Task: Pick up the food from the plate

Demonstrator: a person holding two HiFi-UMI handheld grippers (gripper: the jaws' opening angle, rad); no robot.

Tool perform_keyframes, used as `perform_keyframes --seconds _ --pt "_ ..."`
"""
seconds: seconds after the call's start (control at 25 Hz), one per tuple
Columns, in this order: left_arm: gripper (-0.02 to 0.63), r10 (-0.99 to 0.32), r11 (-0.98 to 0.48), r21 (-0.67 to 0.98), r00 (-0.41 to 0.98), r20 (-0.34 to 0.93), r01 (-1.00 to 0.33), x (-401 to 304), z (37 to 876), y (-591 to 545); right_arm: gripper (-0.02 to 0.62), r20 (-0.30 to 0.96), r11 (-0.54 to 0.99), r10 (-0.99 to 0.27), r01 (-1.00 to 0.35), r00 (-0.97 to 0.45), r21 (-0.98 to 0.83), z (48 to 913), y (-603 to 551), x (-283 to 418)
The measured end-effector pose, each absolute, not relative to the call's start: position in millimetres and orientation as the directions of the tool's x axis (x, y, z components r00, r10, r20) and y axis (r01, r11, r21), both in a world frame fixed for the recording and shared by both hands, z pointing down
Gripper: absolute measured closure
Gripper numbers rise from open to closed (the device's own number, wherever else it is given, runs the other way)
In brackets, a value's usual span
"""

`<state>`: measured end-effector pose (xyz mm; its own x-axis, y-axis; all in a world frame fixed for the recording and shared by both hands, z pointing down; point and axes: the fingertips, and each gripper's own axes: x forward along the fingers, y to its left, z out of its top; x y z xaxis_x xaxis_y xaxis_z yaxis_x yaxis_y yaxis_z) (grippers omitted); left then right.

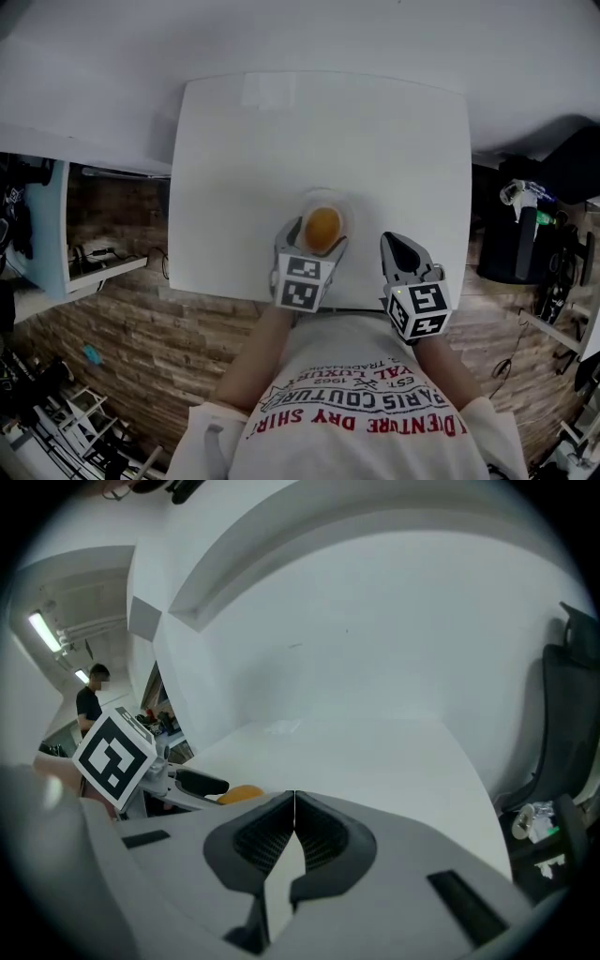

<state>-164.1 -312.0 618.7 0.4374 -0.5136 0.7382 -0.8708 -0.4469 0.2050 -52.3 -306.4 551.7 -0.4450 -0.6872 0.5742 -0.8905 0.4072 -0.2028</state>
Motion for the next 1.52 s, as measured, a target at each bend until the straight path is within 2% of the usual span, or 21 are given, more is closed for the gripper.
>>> perform_keyframes --seconds 0.56,0.88,0.96,1.36,1.52 --pt "0.21 -0.42 -0.465 0.169 0.384 0.822 -0.869 -156.8 664.2 -323.4 0.581 0.609 0.392 -0.66 -0.893 -0.44 -0.22 571.8 -312.4 -45.8" --pt "0.212 -0.445 -0.473 0.076 0.313 0.839 -0.878 -160.2 671.1 -326.4 0.581 0.612 0.388 -0.659 -0.895 -0.438 -0.222 575.9 -316.2 -38.5" --pt "0.239 -0.446 -0.474 0.067 0.305 0.842 -0.878 -162.9 670.8 -327.1 0.581 0.609 0.392 -0.658 -0.892 -0.443 -0.225 574.6 -316.0 -40.6" --pt "0.241 -0.404 -0.495 0.111 0.341 0.849 -0.862 -162.3 668.0 -324.5 0.581 0.605 0.383 -0.669 -0.898 -0.432 -0.217 569.0 -309.2 -33.4" --pt "0.241 -0.442 -0.502 0.111 0.364 0.82 -0.858 -160.4 644.0 -326.0 0.581 0.593 0.38 -0.684 -0.901 -0.425 -0.208 560.6 -306.9 -30.6"
